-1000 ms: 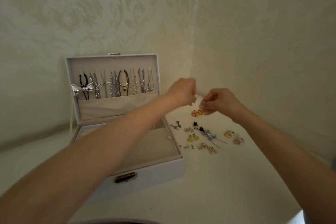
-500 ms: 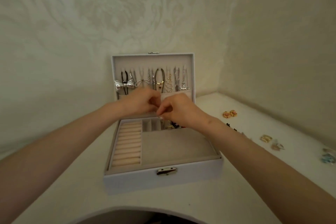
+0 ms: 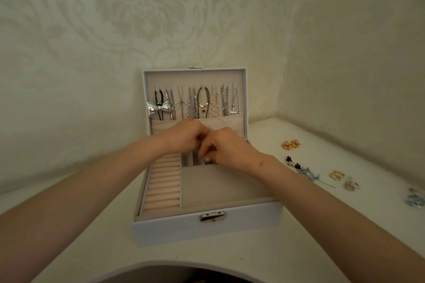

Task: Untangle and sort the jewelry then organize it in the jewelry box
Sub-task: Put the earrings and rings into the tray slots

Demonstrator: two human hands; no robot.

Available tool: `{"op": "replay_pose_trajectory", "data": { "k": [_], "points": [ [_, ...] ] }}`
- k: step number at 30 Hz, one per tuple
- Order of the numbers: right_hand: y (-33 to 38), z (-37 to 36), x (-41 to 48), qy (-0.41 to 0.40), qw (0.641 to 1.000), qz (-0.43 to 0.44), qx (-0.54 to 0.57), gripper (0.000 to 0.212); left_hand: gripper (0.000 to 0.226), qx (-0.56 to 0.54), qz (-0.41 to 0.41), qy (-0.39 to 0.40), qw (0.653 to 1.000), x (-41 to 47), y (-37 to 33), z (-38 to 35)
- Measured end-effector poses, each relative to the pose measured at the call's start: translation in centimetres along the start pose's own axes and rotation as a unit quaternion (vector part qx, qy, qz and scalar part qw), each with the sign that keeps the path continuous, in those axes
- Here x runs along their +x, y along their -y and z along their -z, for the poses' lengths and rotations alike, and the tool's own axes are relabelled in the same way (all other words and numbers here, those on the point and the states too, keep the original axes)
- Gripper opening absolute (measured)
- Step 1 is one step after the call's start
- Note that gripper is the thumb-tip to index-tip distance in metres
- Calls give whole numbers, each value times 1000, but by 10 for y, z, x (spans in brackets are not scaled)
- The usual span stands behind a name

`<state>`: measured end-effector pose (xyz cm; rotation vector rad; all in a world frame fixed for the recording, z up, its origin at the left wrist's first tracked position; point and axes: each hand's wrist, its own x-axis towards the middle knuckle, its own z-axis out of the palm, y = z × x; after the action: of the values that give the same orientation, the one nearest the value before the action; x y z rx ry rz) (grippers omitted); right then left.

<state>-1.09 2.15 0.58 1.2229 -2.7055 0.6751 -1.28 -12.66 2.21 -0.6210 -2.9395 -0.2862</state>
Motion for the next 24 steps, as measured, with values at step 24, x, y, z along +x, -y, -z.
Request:
{"op": "replay_pose_trajectory", "data": {
  "k": [24],
  "points": [
    [-28, 22, -18, -187, 956, -86, 207, 22, 6, -63, -8, -53, 997, -5, 13, -12]
  ]
}}
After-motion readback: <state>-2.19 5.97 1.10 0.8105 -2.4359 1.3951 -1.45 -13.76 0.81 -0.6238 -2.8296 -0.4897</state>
